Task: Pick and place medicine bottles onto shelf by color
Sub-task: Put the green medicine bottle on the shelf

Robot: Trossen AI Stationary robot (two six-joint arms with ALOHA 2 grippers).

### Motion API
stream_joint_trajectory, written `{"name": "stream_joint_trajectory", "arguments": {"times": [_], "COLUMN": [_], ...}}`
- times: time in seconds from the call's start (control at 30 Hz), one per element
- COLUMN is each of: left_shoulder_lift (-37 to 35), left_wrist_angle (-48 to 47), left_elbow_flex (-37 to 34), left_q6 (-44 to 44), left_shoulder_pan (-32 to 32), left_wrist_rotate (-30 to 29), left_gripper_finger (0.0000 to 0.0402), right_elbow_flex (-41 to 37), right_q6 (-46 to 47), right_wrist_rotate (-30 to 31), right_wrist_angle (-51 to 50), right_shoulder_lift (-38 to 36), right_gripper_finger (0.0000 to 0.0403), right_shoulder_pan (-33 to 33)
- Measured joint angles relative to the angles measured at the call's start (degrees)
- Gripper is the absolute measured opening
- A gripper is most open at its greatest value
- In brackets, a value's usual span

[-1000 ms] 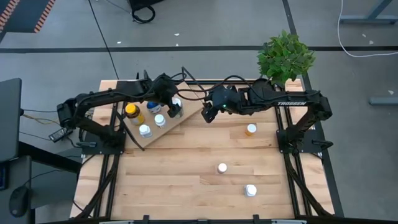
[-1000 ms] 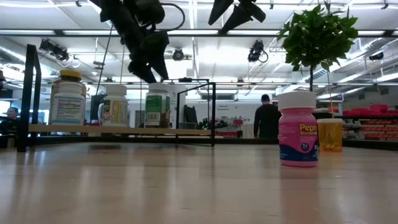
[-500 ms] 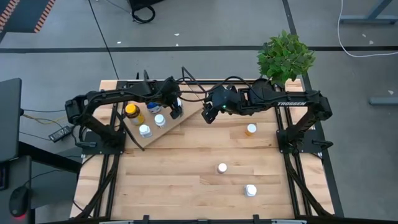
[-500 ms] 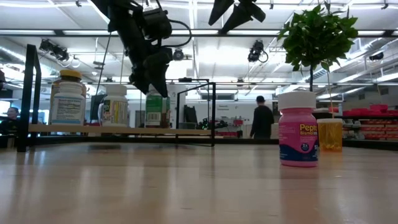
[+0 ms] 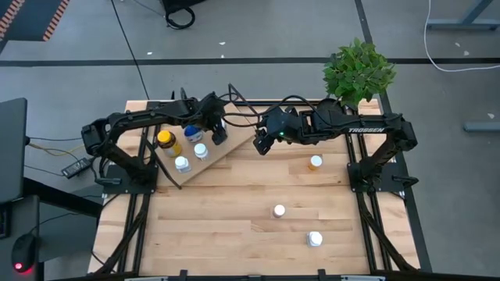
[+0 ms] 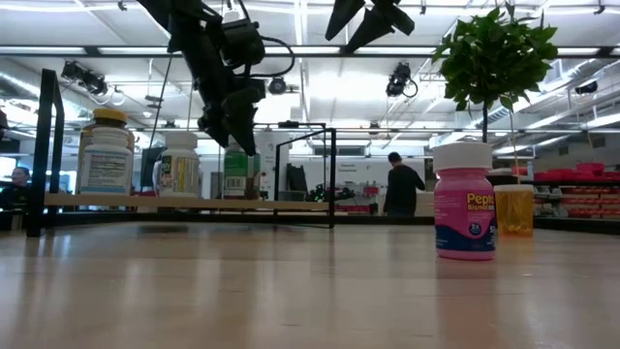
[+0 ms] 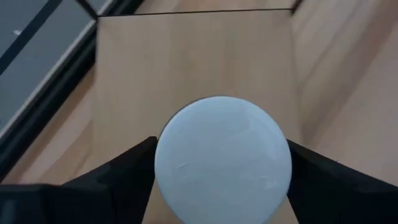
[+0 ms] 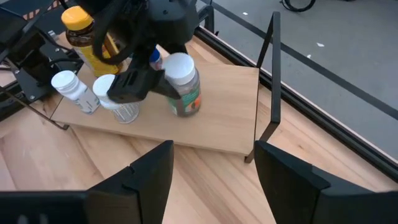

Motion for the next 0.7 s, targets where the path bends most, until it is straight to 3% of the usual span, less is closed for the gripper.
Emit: {"name": "stream_joint_trajectory", "arguments": {"times": [0.13,0.37,0.57,0.7], "left_shoulder_lift": [-0.02,-0.04,-0.04,-0.02], "left_wrist_angle": [-0.06,-0.72,-0.32,0.19], "left_elbow_flex": [0.00,0.00,0.00,-0.02], "left_q6": [1.21,4.31,6.96,7.43], "left_shoulder_pan": [2.16,6.77,9.97,10.85], "left_wrist_rotate": [-0.11,-0.56,-0.40,2.72], "left_gripper_finger": [0.0294,0.0328,0.0315,0.0314], "right_elbow_flex": [0.00,0.00,0.00,0.00], "right_q6": [0.00,0.00,0.00,0.02], "right_wrist_rotate": [0.00,-0.02,-0.02,-0.01], "right_wrist_angle": [-0.03,-0.07,-0.07,-0.07], "right_shoulder_lift": [0.00,0.00,0.00,0.00], "right_gripper_finger": [0.0230,0.0229,0.0229,0.0229], "right_shoulder_pan": [0.00,0.00,0.00,0.00]}}
